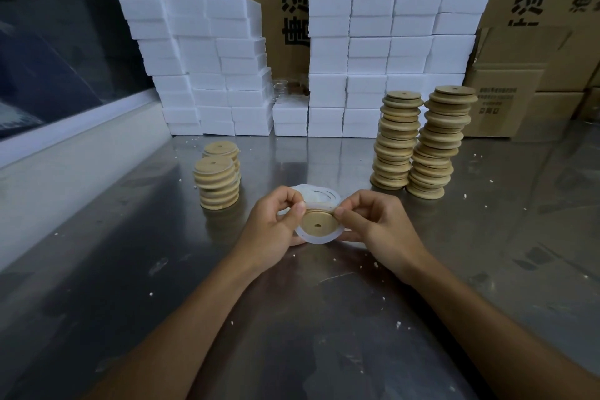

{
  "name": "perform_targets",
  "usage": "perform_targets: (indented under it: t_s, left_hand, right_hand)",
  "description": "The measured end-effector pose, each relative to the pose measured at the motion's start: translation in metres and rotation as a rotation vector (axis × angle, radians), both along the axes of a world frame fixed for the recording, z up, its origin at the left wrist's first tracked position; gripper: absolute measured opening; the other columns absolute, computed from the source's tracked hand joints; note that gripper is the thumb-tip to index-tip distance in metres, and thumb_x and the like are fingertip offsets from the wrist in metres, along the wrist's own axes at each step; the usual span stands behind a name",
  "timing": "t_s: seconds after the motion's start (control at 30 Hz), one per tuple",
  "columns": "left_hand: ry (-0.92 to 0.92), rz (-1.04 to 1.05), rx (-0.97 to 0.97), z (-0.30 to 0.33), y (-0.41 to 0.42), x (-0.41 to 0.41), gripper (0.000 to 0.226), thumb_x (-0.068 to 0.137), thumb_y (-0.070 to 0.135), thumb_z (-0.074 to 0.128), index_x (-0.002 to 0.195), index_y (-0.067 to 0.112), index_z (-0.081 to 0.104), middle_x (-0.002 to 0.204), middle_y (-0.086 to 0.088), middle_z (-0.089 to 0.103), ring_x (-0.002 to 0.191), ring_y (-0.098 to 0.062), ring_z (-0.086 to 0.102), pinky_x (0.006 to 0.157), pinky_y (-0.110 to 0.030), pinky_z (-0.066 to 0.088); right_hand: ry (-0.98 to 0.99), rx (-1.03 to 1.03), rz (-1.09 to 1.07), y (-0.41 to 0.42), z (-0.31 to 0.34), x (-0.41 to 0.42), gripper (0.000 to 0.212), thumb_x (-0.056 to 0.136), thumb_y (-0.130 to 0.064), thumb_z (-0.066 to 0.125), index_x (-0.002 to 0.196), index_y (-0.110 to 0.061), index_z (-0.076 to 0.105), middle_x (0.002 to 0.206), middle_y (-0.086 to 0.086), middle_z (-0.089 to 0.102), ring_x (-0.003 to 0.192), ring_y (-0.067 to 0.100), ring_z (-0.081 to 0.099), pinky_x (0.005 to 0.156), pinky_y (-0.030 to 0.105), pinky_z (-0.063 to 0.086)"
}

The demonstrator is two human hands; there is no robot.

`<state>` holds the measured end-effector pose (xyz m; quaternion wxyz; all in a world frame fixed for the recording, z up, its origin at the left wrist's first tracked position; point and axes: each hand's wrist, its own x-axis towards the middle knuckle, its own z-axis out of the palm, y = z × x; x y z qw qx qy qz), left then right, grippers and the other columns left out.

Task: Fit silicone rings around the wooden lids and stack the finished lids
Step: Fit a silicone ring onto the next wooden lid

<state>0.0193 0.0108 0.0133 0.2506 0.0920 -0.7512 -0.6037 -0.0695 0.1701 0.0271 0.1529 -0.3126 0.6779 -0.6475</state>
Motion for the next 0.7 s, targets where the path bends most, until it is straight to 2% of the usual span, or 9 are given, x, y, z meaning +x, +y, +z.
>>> perform_targets:
  t_s: [0.1, 0.23, 0.37, 0.5, 0.7]
  left_hand:
    - [0.002, -0.015, 0.009, 0.0009, 0.0, 0.0006, 0.02, 0.098, 0.009, 0.052, 0.081, 0.018, 0.056, 0.097, 0.001, 0.061, 0.094, -0.02, 0.065, 0.074, -0.039, 0.061]
    - [-0.001, -0.002, -0.007, 0.001, -0.0006, 0.0006, 0.02, 0.098, 0.008, 0.052, 0.081, 0.017, 0.056, 0.095, -0.001, 0.06, 0.092, -0.019, 0.064, 0.069, -0.033, 0.059]
    - [-0.004, 0.018, -0.018, -0.0002, 0.0, -0.0006, 0.021, 0.098, 0.008, 0.052, 0.08, 0.018, 0.056, 0.099, -0.005, 0.06, 0.098, -0.025, 0.064, 0.074, -0.043, 0.061]
    - [0.004, 0.049, -0.003, -0.0016, 0.001, -0.0024, 0.023, 0.097, 0.009, 0.053, 0.079, 0.022, 0.056, 0.1, -0.004, 0.06, 0.101, -0.028, 0.065, 0.074, -0.049, 0.06]
    - [0.016, 0.072, -0.022, -0.0021, 0.0005, -0.003, 0.035, 0.096, 0.009, 0.055, 0.071, 0.034, 0.058, 0.097, -0.005, 0.063, 0.097, -0.028, 0.067, 0.071, -0.049, 0.061]
  right_hand:
    - [0.013, 0.01, -0.001, 0.0004, -0.0003, -0.0003, 0.007, 0.092, -0.001, 0.064, 0.086, 0.004, 0.065, 0.082, 0.018, 0.074, 0.077, 0.019, 0.074, 0.071, 0.031, 0.062]
    - [0.017, 0.03, -0.001, -0.0003, -0.0014, -0.0007, 0.009, 0.09, -0.001, 0.066, 0.082, 0.0, 0.067, 0.075, 0.012, 0.073, 0.071, 0.016, 0.071, 0.072, 0.031, 0.061]
    - [0.013, 0.033, -0.01, -0.001, -0.0021, -0.0011, 0.009, 0.09, -0.001, 0.067, 0.081, -0.001, 0.067, 0.073, 0.011, 0.073, 0.071, 0.016, 0.072, 0.071, 0.031, 0.062]
    - [-0.007, 0.025, -0.025, -0.0023, -0.0015, 0.0001, 0.008, 0.091, -0.002, 0.066, 0.086, 0.006, 0.066, 0.078, 0.019, 0.073, 0.068, 0.013, 0.072, 0.062, 0.022, 0.058]
    - [-0.01, 0.019, -0.025, -0.002, -0.0005, 0.0014, 0.01, 0.09, -0.001, 0.066, 0.089, 0.009, 0.065, 0.083, 0.02, 0.073, 0.069, 0.013, 0.072, 0.061, 0.019, 0.057]
